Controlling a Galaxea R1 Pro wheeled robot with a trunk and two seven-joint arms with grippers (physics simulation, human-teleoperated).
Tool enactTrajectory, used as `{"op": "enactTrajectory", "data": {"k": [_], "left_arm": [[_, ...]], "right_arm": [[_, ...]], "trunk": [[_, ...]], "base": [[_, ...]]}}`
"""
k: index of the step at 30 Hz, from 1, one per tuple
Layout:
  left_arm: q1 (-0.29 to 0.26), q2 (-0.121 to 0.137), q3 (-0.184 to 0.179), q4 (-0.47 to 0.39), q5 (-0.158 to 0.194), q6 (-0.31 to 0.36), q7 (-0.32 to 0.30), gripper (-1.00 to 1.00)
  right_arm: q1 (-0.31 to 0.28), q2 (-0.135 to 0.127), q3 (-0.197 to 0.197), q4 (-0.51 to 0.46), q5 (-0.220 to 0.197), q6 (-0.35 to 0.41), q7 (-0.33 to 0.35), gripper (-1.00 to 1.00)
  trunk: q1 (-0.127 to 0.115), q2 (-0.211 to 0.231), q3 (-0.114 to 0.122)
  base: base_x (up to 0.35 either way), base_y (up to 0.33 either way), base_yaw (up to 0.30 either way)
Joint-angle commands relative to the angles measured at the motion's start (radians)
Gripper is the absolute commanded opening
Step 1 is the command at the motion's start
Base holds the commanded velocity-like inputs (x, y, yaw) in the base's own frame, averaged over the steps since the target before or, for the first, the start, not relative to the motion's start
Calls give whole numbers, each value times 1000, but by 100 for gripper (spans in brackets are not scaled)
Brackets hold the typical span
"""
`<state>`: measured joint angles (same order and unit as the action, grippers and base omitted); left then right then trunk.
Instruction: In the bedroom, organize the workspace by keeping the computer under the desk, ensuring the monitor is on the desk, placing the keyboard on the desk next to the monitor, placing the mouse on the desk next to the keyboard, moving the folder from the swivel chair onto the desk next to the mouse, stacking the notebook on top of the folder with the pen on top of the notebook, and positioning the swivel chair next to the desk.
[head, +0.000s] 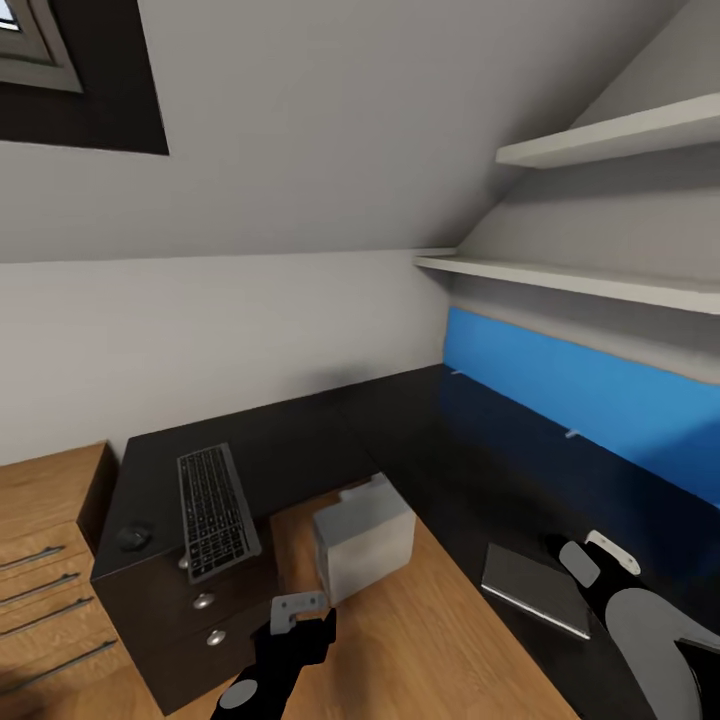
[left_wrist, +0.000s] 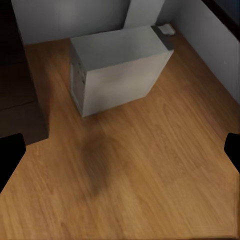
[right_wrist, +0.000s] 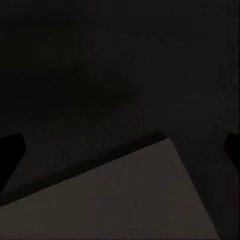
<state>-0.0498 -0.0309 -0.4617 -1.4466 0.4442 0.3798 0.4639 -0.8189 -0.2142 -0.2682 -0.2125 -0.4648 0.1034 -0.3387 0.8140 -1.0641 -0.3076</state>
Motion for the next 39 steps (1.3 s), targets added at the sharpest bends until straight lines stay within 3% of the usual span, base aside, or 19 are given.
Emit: {"op": "enactTrajectory", "data": {"k": [1,17,39], "left_arm": [[-1,0,-2,-1,9,2,9,100],[-1,-1,2,-4,12,-2,8,100],[-1,-1,-1,-4,9,-2,10,100]], "right_arm": [[0,0,3,-2,-6,6,-5,100],[0,2,3,-2,-5,4,-5,100],[0,7,4,-1,-6,3,-3,100]], "trunk": [[0,-1,-1],[0,-1,2],[84,-155,-66]], "base": [[0,0,-243],[0,0,-144],[0,0,-1]]}}
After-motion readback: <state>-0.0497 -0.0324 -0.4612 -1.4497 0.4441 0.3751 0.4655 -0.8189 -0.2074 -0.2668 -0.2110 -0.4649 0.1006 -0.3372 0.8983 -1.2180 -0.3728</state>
